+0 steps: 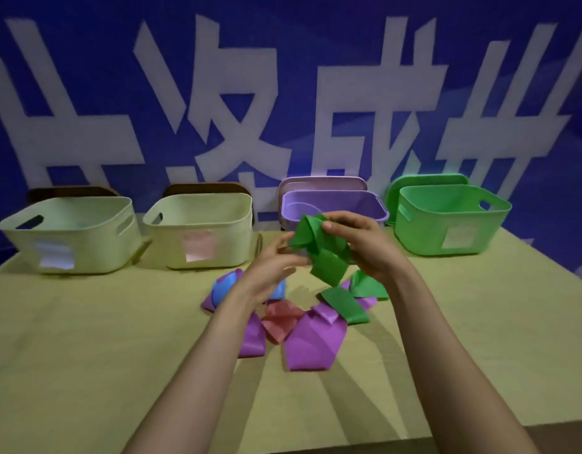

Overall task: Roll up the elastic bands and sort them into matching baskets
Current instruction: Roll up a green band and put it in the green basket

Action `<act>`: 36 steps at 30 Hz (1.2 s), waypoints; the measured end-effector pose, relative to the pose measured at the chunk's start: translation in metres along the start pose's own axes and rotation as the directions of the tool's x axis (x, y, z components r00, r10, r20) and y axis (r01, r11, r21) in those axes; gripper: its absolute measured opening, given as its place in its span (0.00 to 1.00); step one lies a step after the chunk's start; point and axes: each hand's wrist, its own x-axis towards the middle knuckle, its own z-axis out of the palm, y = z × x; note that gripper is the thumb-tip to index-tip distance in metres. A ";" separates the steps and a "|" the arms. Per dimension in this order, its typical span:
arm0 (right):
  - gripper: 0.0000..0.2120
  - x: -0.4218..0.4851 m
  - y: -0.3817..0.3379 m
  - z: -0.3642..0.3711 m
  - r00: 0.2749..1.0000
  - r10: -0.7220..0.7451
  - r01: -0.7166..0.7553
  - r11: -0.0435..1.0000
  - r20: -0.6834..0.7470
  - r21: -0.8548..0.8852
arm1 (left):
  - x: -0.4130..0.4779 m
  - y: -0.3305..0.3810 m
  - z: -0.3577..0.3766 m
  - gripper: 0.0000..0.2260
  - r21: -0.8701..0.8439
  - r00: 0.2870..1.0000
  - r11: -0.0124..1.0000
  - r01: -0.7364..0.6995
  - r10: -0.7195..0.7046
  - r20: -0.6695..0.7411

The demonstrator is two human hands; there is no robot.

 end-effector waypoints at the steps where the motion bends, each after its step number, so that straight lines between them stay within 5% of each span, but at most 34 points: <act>1: 0.07 0.002 -0.007 0.001 1.000 -0.018 0.019 1.000 0.023 -0.011 | -0.003 0.012 -0.001 0.21 -0.196 0.997 0.980 0.015 0.001 0.081; 3: 0.09 0.005 -0.017 0.002 0.996 -0.070 0.074 0.994 0.053 -0.081 | -0.009 0.033 -0.002 0.15 -0.453 0.977 0.891 0.028 0.071 0.200; 5: 0.11 0.006 -0.029 0.001 0.991 -0.093 0.108 0.981 0.099 -0.162 | -0.011 0.049 -0.001 0.12 -0.506 0.978 0.862 -0.034 0.132 0.159; 10: 0.09 0.008 -0.053 -0.008 0.994 -0.097 0.102 0.984 0.044 -0.143 | 0.000 0.068 -0.008 0.13 -0.328 0.950 0.893 -0.308 0.269 -0.159; 17: 0.10 0.018 -0.072 -0.013 0.964 -0.225 0.212 0.972 -0.142 -0.104 | -0.006 0.075 -0.030 0.23 -0.256 0.957 0.932 -0.257 0.210 -0.200; 23: 0.08 0.031 -0.092 0.001 0.945 -0.312 0.297 0.944 -0.093 -0.144 | -0.010 0.064 -0.023 0.21 -0.114 0.992 0.986 -0.123 0.123 -0.001; 29: 0.09 0.036 -0.099 0.006 0.981 -0.191 0.192 0.981 -0.043 0.021 | -0.011 0.061 -0.024 0.11 -0.269 0.946 0.961 0.064 0.027 0.322; 36: 0.22 0.034 -0.096 -0.010 0.982 -0.187 0.186 0.982 -0.019 -0.039 | -0.005 0.052 -0.023 0.06 0.154 0.997 0.987 -0.049 0.057 -0.049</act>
